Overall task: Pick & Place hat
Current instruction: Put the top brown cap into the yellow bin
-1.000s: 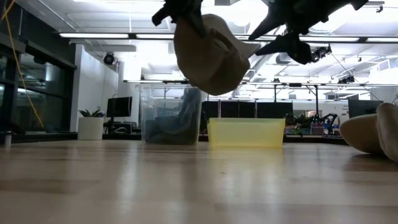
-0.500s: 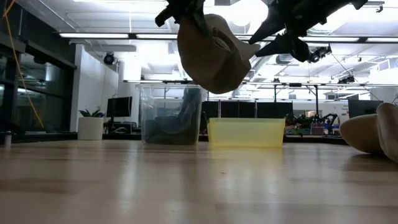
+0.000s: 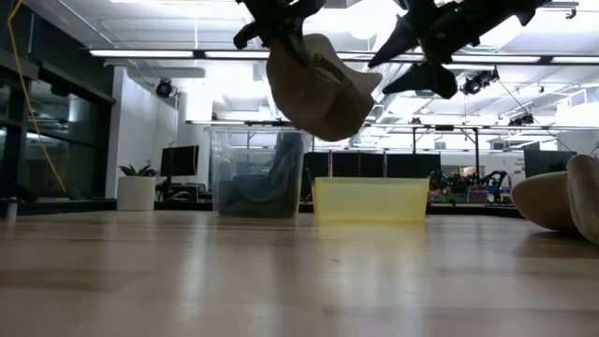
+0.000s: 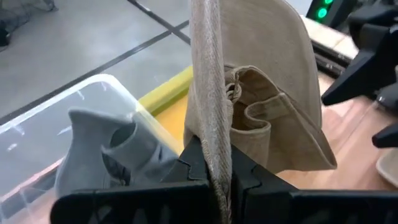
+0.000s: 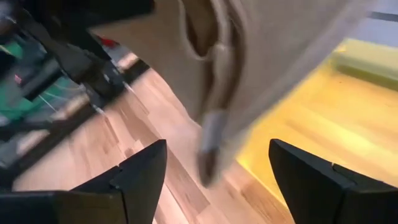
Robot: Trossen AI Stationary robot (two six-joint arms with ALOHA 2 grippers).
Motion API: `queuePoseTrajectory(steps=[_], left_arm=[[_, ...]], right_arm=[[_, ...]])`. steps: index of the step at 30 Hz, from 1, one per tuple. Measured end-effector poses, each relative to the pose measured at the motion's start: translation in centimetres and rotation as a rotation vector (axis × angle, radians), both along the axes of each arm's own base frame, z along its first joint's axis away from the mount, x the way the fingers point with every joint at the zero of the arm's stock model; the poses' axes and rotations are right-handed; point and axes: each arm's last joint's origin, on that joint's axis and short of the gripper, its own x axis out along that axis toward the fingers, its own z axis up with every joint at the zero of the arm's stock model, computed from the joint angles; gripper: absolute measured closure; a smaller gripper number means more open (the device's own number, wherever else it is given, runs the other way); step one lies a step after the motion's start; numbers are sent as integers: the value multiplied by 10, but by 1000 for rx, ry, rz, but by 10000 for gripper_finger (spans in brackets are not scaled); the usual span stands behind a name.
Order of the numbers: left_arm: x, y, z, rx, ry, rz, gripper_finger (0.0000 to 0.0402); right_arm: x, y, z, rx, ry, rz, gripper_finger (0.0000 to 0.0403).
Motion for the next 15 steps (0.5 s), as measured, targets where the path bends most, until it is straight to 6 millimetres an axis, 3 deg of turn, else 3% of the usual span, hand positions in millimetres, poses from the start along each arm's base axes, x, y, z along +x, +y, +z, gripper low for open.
queuePoseTrajectory(steps=[15], left_arm=[[9, 20, 17, 47, -168, -46, 401]], right_arm=[[-4, -26, 4, 28, -57, -30, 125]])
